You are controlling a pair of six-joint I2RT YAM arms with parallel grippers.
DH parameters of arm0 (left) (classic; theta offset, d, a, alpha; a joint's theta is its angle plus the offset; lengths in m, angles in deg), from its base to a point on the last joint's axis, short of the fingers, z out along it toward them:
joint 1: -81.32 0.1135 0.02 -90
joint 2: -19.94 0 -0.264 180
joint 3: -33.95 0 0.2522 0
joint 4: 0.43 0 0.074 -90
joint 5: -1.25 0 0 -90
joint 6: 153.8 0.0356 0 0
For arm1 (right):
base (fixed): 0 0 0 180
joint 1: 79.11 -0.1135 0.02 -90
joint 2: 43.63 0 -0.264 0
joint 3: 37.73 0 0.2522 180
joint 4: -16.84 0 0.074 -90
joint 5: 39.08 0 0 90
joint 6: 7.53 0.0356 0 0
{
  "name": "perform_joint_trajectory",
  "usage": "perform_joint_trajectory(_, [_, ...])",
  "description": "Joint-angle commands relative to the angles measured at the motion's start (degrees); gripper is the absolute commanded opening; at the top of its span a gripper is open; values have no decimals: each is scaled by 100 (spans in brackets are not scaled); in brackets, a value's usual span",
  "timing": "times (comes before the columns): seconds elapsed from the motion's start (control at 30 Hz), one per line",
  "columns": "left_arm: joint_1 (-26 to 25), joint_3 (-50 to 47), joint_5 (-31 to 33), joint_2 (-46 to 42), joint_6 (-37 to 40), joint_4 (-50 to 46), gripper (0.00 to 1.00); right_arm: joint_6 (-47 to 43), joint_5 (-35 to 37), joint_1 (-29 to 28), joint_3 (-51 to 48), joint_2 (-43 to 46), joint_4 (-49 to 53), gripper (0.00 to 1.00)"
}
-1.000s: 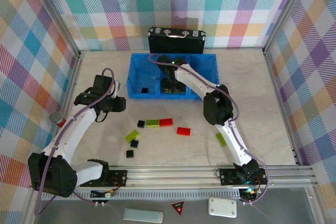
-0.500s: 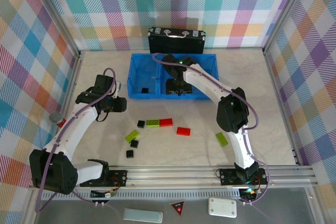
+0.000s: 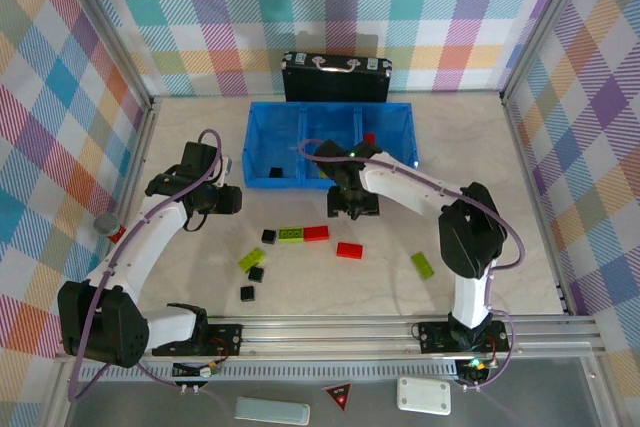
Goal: Sort the legos into containers by color
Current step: Pick up the lego from the bottom-center of the table.
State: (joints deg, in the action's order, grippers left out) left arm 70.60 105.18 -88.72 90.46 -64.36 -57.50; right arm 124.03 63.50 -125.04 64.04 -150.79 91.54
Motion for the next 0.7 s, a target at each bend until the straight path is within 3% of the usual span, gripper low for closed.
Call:
perform_joint_trajectory(0.0, [70,97,-38,46,43,-11,49,509,-130,-186,-415,253,-186,73])
perform_joint_trajectory(0.4, [70,106,-55,105,47,-20,49,1229,-549,-653,-1508,403,-900,73])
perform_joint_trajectory(0.67, [70,106,-65,131,46,-24,49,1462,-447,-654,-1934,560,-1176,81])
